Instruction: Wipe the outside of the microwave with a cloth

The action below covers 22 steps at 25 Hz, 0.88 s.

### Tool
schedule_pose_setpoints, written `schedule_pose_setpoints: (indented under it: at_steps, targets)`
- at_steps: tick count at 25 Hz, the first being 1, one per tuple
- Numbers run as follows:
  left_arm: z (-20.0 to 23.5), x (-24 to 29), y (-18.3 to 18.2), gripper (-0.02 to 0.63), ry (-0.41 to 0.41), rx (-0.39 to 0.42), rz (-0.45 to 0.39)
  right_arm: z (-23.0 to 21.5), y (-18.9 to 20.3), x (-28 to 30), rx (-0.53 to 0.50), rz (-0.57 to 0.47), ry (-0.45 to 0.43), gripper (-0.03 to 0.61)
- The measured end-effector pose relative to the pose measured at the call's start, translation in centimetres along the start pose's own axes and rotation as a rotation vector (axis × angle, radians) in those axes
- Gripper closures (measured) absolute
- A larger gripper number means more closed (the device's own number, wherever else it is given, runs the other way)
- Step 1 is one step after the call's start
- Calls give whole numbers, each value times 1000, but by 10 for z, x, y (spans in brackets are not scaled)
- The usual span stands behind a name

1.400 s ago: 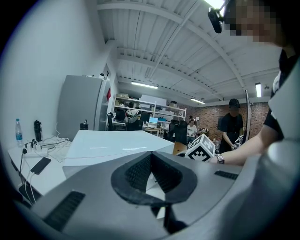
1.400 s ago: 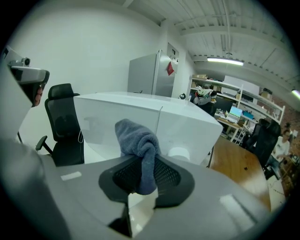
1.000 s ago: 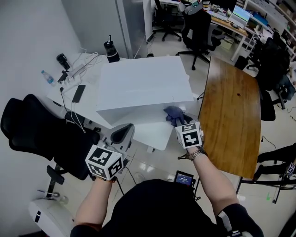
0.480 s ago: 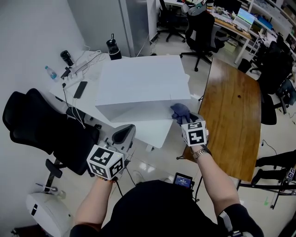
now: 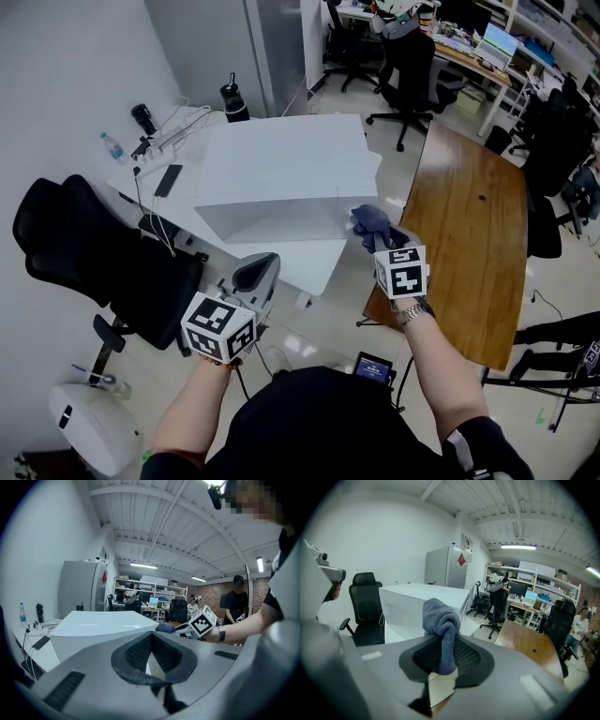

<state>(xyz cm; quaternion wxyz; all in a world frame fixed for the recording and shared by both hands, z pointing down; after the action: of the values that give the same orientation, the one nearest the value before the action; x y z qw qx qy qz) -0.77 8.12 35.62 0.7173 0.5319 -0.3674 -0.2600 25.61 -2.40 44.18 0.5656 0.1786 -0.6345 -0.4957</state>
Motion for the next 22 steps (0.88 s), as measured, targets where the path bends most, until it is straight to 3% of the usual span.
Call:
schedule_pose_setpoints:
  at_steps: [22]
  targets:
    - [-77,-24,-9,609,-37,44,-83,52,-64,-132,-109,-330,-216,506]
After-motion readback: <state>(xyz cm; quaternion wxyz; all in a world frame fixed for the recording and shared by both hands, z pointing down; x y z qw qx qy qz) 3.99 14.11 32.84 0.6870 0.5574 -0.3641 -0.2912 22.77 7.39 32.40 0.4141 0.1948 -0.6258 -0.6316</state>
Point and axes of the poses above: the fingertips, and each gripper's own axes: x forward along the fingers, z to its left, y out of its underside, the point moved 6 cm from there along -x, backward along the fingers, and after that the axes turned 3 degrees about -x, right-handed, at the moved point
